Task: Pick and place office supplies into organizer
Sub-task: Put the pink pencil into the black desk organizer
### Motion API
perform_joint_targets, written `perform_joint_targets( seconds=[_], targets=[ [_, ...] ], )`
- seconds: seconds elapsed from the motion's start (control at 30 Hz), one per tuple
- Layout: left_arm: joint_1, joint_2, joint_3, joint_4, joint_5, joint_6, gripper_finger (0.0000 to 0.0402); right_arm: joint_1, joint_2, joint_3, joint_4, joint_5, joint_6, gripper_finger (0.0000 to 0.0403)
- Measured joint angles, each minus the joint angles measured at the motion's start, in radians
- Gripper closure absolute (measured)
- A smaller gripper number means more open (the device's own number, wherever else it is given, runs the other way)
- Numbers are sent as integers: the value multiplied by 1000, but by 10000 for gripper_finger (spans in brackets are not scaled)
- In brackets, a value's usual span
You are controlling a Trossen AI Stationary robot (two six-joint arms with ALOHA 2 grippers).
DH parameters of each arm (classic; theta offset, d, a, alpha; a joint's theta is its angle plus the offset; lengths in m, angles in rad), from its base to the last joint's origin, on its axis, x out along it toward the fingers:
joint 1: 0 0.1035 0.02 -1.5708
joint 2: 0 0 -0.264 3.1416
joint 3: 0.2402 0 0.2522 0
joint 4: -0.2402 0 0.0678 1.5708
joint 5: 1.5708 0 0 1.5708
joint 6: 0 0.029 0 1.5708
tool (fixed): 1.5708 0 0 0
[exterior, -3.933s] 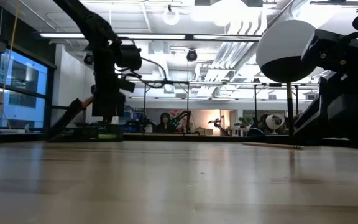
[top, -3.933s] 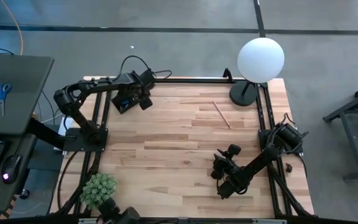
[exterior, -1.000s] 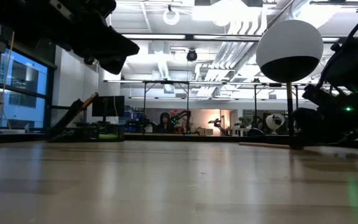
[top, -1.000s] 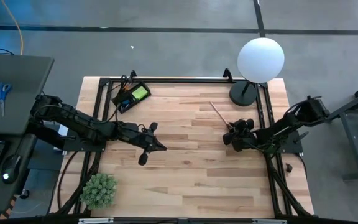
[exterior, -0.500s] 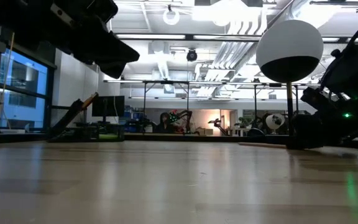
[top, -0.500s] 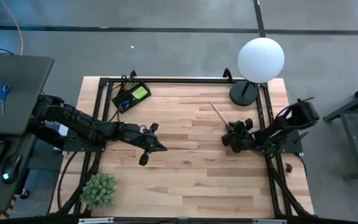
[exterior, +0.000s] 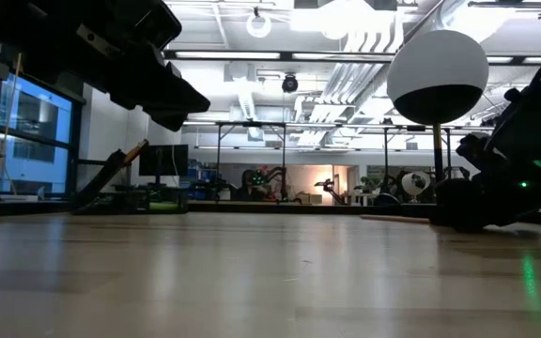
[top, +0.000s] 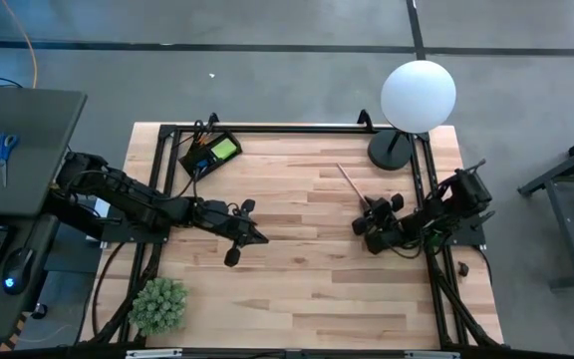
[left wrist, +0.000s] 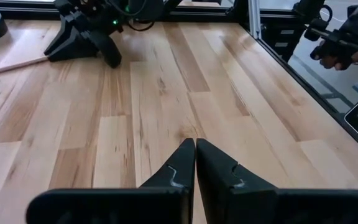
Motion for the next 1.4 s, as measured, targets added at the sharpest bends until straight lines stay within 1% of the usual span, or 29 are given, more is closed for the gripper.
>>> perform_joint_targets(
  seconds=[0.2, 0.4, 0.47, 0.5, 0.6, 0.7, 0.8, 0.87, 0.9, 0.97, 1.07, 1.13, 1.2, 1.27, 1.37, 1.4],
  targets=[
    [0, 0, 0, 0, 0, 0, 396, 23, 1, 18, 0, -5, -35, 390],
    [0, 0, 0, 0, -1, 1, 396, 58, -5, 50, 15, -7, -71, 389],
    [0, 0, 0, 0, -29, 7, 396, 74, -20, 59, 31, -19, -106, 395],
    [0, 0, 0, 1, -55, 9, 396, 83, -29, 67, 42, -36, -133, 395],
    [0, 0, 0, 2, -106, 38, 396, 102, -79, 99, 66, -144, -202, 394],
    [-4, 0, 0, 22, -87, 136, 396, 105, -125, 147, 52, -224, -306, 397],
    [-30, 0, 3, 59, -72, 211, 396, 106, -168, 220, 45, -262, -398, 397],
    [-60, 1, 26, 44, -79, 262, 396, 102, -187, 275, 10, -284, -461, 397],
    [-80, 1, 43, 33, -102, 285, 396, 96, -196, 309, -20, -297, -485, 397],
    [-131, 1, 85, -22, -203, 345, 396, 78, -211, 388, -116, -345, -500, 397],
    [-207, 21, 177, -187, -390, 423, 396, 46, -215, 528, -374, -424, -456, 397],
    [-245, 46, 250, -303, -504, 428, 394, 34, -211, 626, -555, -435, -416, 397],
    [-269, 81, 323, -416, -590, 415, 382, 31, -206, 710, -682, -415, -407, 397],
    [-289, 132, 391, -511, -671, 399, 360, 38, -201, 777, -750, -394, -426, 397],
    [-306, 211, 472, -596, -816, 395, 316, 52, -201, 843, -761, -385, -484, 397],
    [-311, 238, 494, -601, -856, 397, 302, 58, -201, 857, -760, -382, -496, 397]
  ],
)
